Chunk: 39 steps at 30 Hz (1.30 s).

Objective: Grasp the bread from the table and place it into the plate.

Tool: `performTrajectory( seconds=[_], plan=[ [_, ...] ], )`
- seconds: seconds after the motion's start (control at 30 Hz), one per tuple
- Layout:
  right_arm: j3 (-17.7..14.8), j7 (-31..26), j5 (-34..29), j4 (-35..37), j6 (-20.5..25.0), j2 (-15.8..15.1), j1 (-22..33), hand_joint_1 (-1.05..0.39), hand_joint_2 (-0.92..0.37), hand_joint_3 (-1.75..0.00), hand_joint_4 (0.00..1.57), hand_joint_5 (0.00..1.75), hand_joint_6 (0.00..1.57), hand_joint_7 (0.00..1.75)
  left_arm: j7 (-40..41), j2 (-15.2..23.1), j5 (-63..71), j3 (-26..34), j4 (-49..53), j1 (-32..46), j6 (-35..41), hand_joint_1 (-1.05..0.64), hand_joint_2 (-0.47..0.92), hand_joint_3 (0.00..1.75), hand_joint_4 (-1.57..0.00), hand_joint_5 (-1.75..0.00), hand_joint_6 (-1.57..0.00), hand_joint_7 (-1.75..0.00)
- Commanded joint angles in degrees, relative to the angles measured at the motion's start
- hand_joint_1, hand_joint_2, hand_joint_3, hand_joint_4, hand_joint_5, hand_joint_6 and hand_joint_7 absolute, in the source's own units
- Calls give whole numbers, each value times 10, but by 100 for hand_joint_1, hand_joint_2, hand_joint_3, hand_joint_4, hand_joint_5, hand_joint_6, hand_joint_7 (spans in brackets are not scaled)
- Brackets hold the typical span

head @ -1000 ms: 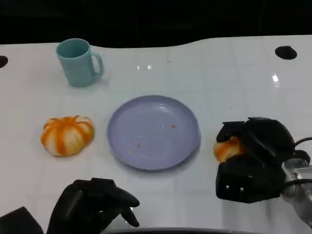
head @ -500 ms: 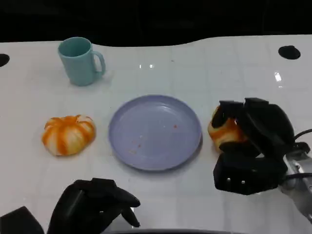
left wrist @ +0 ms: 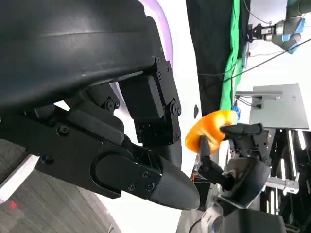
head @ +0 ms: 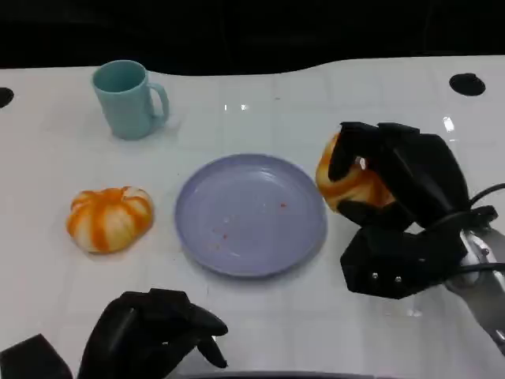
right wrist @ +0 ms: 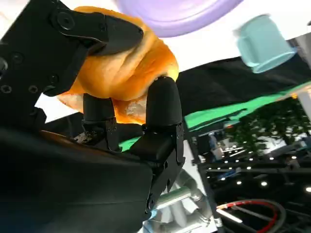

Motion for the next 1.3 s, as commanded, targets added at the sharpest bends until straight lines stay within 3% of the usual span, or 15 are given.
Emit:
performTrajectory(
  seconds=[0.03,0.27,0.63,0.73,0.8,0.87,0.93,0.97,1.07,1.3],
  plan=[
    [2,33,11,-20,-8,11,-21,-9,-26,-142,98,175,74,174,4,4,6,1,5,3,-9,-95,92,2,-108,-110,-137,-32],
    [27,54,5,18,-25,51,-52,-14,-26,-140,98,175,75,173,3,1,6,0,11,3,-15,-96,92,2,-108,-111,-137,-32],
    [56,36,-1,151,-52,109,-106,-14,-25,-142,101,175,76,170,6,0,9,-2,-2,11,-9,-97,92,2,-107,-112,-136,-32],
    [53,49,15,184,-56,122,-113,-15,-33,-128,90,175,83,122,6,-2,7,-2,0,11,-11,-96,92,1,-107,-112,-136,-32],
    [57,66,16,187,-46,122,-115,-17,-49,-94,76,156,85,73,8,-2,10,-2,-2,12,-11,-95,92,1,-107,-111,-136,-32],
    [64,90,9,182,-34,115,-117,-24,-68,-61,54,112,74,35,8,-2,12,-3,-2,13,-15,-95,92,1,-107,-111,-137,-32],
    [72,113,-1,175,-20,108,-118,-35,-85,-33,34,69,60,10,9,-3,13,-5,-7,14,-12,-95,92,2,-107,-111,-137,-32],
    [74,122,-4,170,-15,104,-117,-41,-89,-27,23,57,51,4,9,-3,13,-5,-8,14,-11,-96,92,2,-107,-111,-137,-32],
    [77,156,-3,146,-2,93,-110,-56,-92,-29,4,44,32,0,11,-3,12,-7,-10,13,-5,-96,92,2,-107,-111,-137,-32],
    [79,200,0,76,19,75,-83,-68,-92,-37,0,33,22,0,13,-5,8,-8,-16,13,2,-97,92,1,-107,-110,-137,-32]
  ],
)
